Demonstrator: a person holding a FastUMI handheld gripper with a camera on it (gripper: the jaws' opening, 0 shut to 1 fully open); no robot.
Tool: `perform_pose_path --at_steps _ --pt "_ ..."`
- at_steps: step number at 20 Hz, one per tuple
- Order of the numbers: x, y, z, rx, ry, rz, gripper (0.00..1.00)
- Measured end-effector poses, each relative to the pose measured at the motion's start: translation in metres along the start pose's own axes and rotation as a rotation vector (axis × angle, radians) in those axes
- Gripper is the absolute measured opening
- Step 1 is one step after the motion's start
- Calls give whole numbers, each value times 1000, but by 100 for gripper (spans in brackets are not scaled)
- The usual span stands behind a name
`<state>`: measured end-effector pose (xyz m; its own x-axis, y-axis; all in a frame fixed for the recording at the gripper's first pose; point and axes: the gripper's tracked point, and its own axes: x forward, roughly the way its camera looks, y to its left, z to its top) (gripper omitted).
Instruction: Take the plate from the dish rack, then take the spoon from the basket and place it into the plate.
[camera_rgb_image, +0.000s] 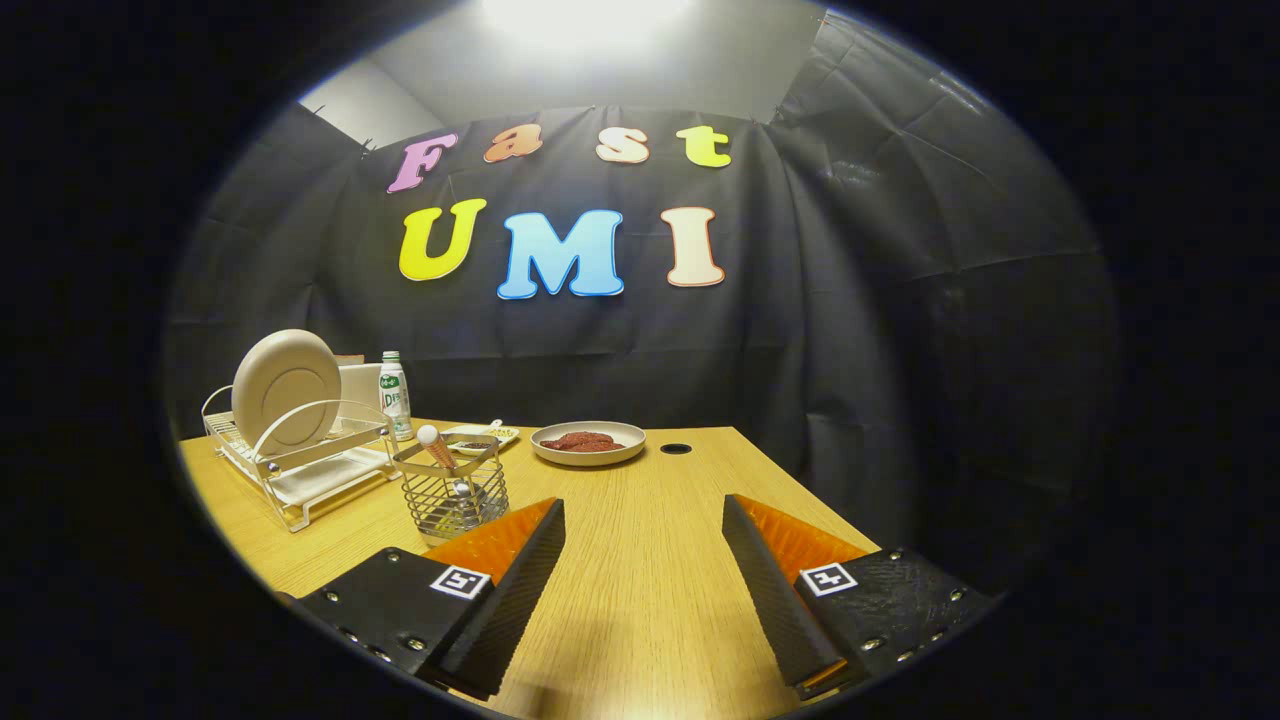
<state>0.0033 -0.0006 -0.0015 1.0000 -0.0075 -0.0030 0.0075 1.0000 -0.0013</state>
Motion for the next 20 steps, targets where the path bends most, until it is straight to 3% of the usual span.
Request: perform_pose_path --at_steps 5,12,16,20 --pt "21 -4 -4 29 22 5 97" --pt "89 -3 30 49 -45 -10 97" --pt "86 -11 80 -12 -88 -73 97" --pt "54 -17 134 -43 -99 -163 97"
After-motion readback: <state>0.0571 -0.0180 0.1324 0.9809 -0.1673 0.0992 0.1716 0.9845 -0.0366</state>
